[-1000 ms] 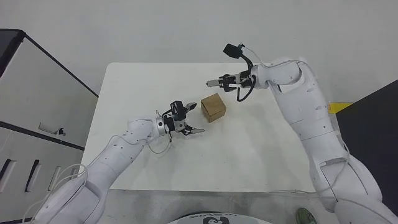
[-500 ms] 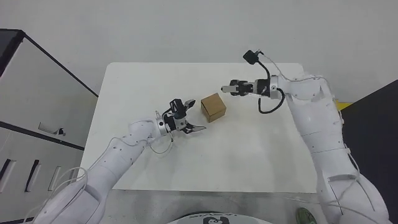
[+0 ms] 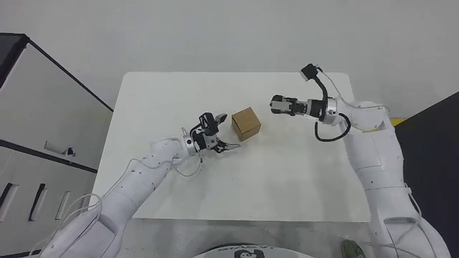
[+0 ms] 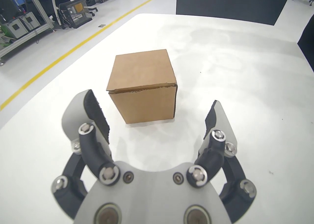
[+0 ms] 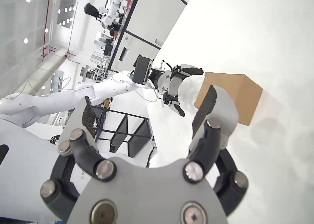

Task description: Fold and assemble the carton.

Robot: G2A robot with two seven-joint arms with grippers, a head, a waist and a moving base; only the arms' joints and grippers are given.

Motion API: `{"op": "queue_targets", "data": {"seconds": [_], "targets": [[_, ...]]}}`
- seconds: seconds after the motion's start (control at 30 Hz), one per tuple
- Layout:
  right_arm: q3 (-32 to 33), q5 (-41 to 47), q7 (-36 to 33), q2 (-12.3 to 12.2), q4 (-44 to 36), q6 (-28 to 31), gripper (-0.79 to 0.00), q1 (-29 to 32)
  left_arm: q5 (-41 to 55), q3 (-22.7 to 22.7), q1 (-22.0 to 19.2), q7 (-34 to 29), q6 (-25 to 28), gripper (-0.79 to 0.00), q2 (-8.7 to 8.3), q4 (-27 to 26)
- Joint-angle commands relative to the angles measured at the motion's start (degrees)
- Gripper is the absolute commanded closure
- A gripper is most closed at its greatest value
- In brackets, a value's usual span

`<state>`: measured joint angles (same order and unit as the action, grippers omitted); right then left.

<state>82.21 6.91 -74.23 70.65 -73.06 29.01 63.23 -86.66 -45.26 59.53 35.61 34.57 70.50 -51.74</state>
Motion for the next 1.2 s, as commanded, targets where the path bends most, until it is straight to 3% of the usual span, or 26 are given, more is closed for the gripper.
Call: {"op": "queue_targets", "data": {"seconds": [0.0,0.27,0.5,0.77,0.83,1.17], "targets": [[1.4,2.2,-0.6,-0.6,0.0,0.5,-0.785,1.2,1.6,0.1,-0.5,-0.8,-0.4,-0.785,0.43,0.7],[3.7,10.5,-0.6,-2.9,-0.7,0.5,-0.785,5.0,2.7,1.9,-2.0,-3.6,-4.1,-0.785,2.18,2.7],[3.7,10.5,-0.6,-2.9,-0.7,0.5,-0.785,5.0,2.9,1.9,-1.6,-4.7,-4.9,-0.785,2.27,2.5],[3.7,10.5,-0.6,-2.9,-0.7,0.5,-0.785,5.0,6.6,2.4,-2.3,-5.9,-4.2,-0.785,3.65,4.4],[3.7,10.5,-0.6,-2.9,-0.7,0.5,-0.785,5.0,6.1,2.6,-2.9,-7.2,-6.4,-0.785,3.97,5.1],[4.3,11.3,1.5,-3.2,-1.5,0.0,-0.785,6.4,6.3,2.4,-2.2,-9.2,-6.8,-0.785,4.06,3.6]]}}
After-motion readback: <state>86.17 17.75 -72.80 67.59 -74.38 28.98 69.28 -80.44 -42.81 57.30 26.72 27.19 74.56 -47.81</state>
